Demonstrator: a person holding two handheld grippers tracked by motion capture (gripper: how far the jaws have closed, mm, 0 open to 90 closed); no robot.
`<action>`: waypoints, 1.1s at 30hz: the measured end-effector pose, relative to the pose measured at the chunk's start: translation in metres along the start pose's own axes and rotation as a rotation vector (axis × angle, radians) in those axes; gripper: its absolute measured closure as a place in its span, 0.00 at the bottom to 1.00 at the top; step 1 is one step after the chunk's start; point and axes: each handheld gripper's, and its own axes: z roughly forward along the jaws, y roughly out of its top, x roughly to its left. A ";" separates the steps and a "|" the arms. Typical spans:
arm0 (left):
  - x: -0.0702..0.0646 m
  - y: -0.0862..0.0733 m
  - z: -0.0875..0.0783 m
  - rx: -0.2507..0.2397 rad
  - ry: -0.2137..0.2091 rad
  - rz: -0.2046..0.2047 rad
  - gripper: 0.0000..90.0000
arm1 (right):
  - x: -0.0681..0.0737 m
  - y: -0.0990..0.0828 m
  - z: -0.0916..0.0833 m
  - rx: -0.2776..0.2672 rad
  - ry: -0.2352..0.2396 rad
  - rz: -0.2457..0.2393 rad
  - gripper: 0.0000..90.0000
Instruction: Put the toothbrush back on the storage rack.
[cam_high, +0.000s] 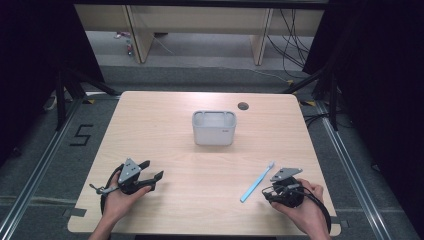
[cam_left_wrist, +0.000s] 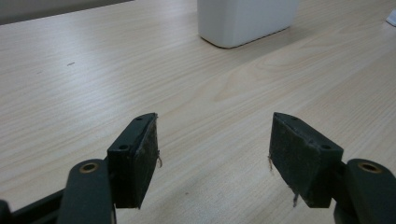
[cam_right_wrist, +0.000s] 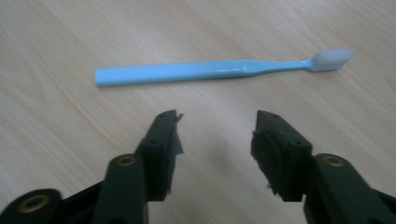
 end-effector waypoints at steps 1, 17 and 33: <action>0.000 0.000 0.000 -0.002 0.000 -0.002 0.36 | 0.000 0.002 0.000 0.017 -0.001 0.004 0.58; 0.000 0.000 0.000 0.003 -0.006 -0.001 0.36 | -0.004 0.024 -0.003 0.107 0.010 0.226 0.63; 0.001 0.000 0.001 0.007 -0.011 -0.005 0.37 | -0.014 0.059 0.021 0.253 0.017 0.678 0.57</action>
